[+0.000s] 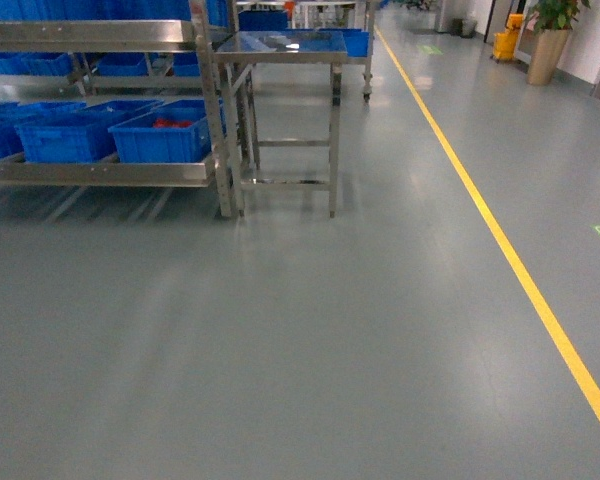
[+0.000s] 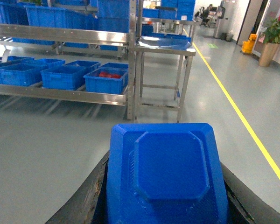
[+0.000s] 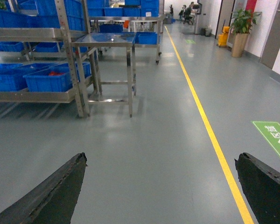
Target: Pick blue part to blue bin on bottom shelf
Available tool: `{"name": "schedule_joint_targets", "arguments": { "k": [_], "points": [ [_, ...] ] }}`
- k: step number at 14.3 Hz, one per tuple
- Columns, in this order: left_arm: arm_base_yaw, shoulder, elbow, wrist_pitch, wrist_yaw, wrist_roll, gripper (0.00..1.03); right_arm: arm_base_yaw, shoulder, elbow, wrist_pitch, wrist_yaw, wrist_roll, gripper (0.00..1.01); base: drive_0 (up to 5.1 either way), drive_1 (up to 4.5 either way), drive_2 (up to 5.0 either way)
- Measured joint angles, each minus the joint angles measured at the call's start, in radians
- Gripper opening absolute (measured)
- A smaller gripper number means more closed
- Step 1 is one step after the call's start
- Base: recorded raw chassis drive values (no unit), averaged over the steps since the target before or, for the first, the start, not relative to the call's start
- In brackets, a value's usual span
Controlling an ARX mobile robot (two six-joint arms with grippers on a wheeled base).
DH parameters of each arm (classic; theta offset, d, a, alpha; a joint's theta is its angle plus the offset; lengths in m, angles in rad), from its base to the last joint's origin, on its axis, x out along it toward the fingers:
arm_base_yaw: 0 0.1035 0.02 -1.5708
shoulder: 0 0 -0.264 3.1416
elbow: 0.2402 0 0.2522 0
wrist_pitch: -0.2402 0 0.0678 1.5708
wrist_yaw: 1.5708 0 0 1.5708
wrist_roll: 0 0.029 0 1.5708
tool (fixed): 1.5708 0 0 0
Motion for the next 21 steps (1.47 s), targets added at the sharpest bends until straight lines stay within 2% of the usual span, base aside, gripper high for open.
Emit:
{"name": "schedule_joint_targets", "arguments": {
  "k": [21],
  "points": [
    [0.000, 0.002, -0.001, -0.003, -0.002, 0.000, 0.43, 0.000, 0.000, 0.000, 0.004, 0.000, 0.000, 0.98, 0.0, 3.96, -4.1]
  ]
}}
